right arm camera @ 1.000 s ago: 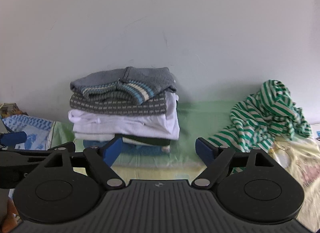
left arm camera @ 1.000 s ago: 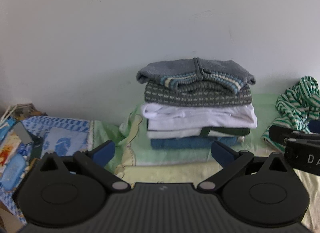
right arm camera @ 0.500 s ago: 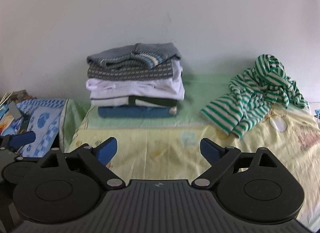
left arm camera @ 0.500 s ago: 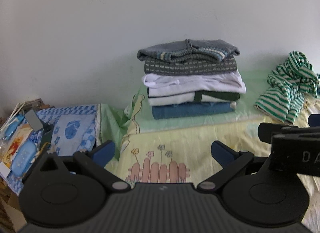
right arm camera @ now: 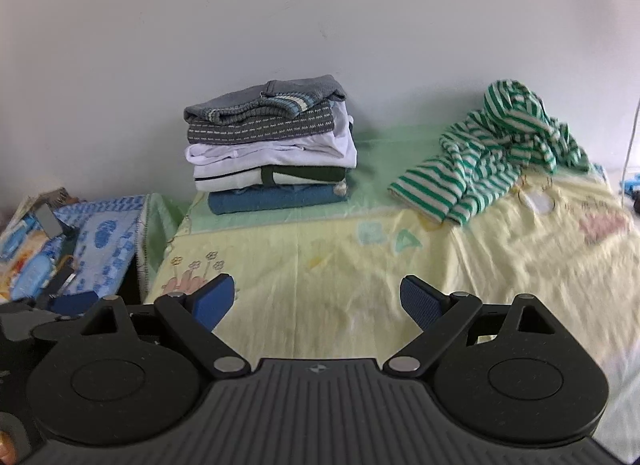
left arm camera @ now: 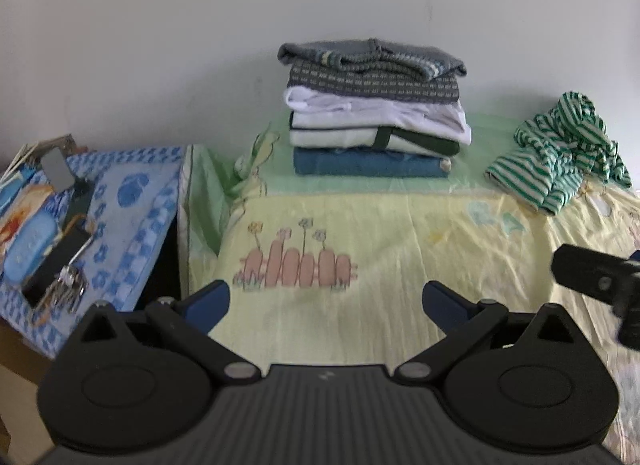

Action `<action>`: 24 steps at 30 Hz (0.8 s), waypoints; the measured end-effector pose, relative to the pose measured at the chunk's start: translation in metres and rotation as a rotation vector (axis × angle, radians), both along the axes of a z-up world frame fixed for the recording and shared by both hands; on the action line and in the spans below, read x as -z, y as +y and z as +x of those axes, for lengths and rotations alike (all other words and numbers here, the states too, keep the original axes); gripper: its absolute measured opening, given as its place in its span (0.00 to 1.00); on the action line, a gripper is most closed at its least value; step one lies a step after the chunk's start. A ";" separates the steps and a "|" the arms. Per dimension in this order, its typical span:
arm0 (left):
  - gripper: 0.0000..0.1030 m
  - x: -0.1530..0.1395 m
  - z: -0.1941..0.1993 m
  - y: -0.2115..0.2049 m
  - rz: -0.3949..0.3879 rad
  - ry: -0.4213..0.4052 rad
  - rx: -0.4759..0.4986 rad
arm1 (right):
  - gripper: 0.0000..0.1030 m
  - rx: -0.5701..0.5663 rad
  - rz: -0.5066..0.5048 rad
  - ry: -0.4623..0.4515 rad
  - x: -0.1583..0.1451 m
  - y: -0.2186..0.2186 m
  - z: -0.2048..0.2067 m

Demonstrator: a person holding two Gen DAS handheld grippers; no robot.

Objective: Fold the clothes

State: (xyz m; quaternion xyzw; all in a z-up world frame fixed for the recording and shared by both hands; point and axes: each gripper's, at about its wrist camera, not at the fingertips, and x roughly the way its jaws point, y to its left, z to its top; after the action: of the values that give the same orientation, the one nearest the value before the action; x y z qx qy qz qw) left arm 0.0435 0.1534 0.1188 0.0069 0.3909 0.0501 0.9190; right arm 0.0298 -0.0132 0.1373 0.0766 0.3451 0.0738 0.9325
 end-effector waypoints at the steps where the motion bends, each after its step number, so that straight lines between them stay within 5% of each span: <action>1: 0.99 0.001 -0.004 -0.001 0.004 0.003 -0.005 | 0.90 -0.010 0.003 -0.005 -0.001 -0.002 -0.004; 16: 0.99 0.006 -0.058 -0.034 0.070 0.042 -0.092 | 0.90 -0.130 -0.018 0.035 0.004 -0.018 -0.038; 24: 0.99 0.009 -0.089 -0.053 0.040 0.060 -0.124 | 0.90 -0.130 -0.018 0.050 0.005 -0.044 -0.064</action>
State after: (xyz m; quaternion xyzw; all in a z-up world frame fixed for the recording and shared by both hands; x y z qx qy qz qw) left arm -0.0454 0.1006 0.1098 0.0025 0.4170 0.1145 0.9016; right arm -0.0339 -0.0572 0.1326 0.0475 0.3733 0.1291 0.9174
